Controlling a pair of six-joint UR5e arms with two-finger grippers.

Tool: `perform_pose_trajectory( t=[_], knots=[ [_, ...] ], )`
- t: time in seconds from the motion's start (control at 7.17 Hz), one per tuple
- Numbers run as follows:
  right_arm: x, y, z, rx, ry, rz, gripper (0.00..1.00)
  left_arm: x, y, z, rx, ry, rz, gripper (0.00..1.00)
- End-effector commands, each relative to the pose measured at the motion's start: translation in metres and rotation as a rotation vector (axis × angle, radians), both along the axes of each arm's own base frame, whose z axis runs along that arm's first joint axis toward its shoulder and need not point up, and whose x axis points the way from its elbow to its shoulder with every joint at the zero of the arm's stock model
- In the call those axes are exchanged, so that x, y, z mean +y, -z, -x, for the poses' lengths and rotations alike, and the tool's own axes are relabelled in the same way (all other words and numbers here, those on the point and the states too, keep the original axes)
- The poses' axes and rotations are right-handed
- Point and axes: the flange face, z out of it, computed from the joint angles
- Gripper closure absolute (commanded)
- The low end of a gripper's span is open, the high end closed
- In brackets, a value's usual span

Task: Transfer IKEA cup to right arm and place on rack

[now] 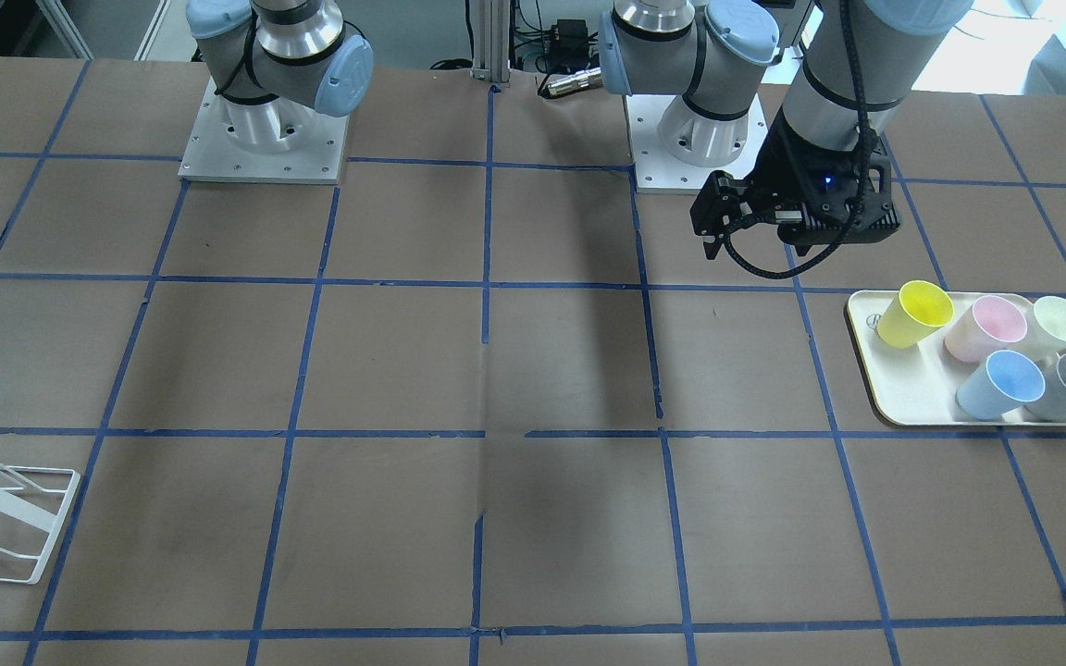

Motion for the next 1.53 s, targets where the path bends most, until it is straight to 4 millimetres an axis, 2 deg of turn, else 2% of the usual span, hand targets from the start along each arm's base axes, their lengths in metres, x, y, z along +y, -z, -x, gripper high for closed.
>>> perform_pose_trajectory(
  t=[0.0,0.14,0.56,0.84,0.98,1.12,1.4],
  knots=[
    [-0.01,0.022,0.014,-0.009,-0.016,-0.012,0.65,0.005,-0.01,0.001,0.01,0.045,-0.041,0.0],
    [-0.01,0.026,0.015,-0.011,-0.016,-0.018,0.65,-0.003,0.001,-0.008,0.014,0.039,-0.073,0.0],
    [-0.024,0.057,0.022,-0.02,-0.016,-0.034,0.65,-0.023,-0.007,-0.008,0.023,0.037,-0.05,0.0],
    [-0.028,0.071,0.024,-0.026,-0.016,-0.045,0.6,-0.028,-0.005,-0.005,0.025,0.043,-0.056,0.0],
    [-0.032,0.073,0.026,-0.026,-0.017,-0.048,0.25,-0.029,-0.005,-0.005,0.025,0.043,-0.054,0.0],
    [-0.033,0.073,0.027,-0.024,-0.021,-0.049,0.0,-0.028,-0.005,-0.005,0.025,0.043,-0.056,0.0],
    [-0.029,0.06,0.024,-0.017,-0.021,-0.037,0.0,-0.028,-0.006,-0.005,0.025,0.043,-0.051,0.0]
  ],
)
